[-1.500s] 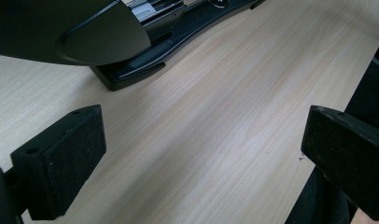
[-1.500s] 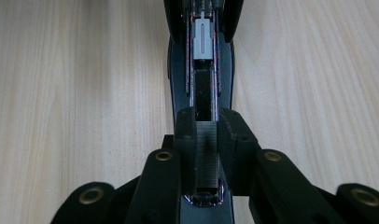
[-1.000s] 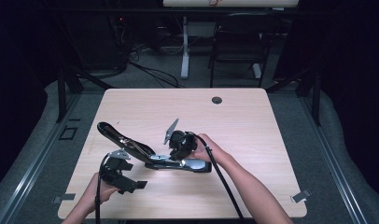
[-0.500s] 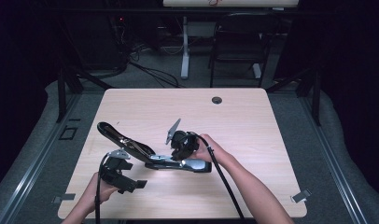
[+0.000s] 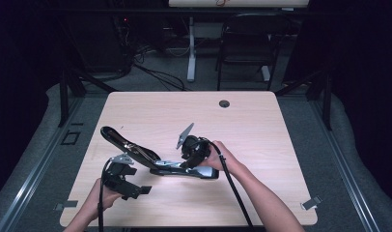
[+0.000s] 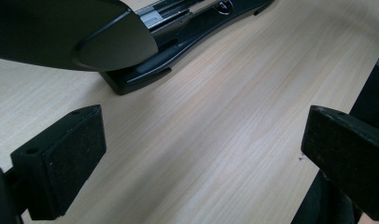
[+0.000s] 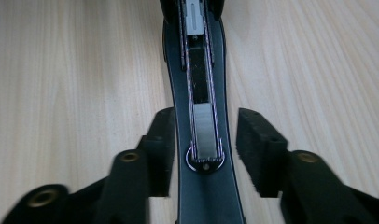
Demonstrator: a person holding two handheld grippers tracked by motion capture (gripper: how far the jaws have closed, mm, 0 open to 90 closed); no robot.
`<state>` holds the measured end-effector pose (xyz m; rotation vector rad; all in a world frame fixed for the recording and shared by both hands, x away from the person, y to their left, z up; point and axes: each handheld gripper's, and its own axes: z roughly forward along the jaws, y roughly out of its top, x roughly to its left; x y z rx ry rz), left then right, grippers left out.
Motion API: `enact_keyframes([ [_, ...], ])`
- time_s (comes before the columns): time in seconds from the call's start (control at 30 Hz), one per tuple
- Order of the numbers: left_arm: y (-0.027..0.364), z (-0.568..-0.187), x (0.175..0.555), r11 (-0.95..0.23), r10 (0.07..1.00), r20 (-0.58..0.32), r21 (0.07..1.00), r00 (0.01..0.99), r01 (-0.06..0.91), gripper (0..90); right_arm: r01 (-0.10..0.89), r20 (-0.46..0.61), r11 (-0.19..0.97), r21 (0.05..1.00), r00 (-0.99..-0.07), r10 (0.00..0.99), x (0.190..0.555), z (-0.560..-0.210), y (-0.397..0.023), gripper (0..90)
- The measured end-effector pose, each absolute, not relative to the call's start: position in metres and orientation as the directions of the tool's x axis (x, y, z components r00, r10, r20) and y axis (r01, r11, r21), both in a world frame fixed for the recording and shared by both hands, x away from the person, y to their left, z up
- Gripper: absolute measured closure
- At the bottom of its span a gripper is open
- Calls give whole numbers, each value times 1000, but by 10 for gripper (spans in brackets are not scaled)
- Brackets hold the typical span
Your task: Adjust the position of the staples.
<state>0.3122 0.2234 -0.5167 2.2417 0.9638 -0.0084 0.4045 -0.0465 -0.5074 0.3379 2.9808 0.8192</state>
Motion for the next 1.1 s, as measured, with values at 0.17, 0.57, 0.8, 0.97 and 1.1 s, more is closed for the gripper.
enact_keyframes([
  [0.17, 224, -516, 313, -480, 647, -259, 592, 717, 647, 1, 257, 50, 814, 521, -961, 271, 399, -502, -58, 378],
  [0.57, 222, -517, 316, -472, 656, -255, 596, 711, 649, 1, 390, 40, 747, 539, -897, 439, 378, -495, -91, 78],
  [0.8, 221, -512, 317, -440, 661, -250, 635, 708, 635, 1, 428, 47, 713, 556, -872, 487, 373, -492, -105, 43],
  [0.97, 222, -512, 316, -437, 657, -253, 639, 710, 633, 1, 425, 39, 712, 560, -871, 490, 374, -490, -108, 44],
  [1.1, 224, -510, 315, -441, 656, -249, 640, 713, 629, 1, 429, 40, 707, 563, -868, 495, 373, -489, -106, 46],
])
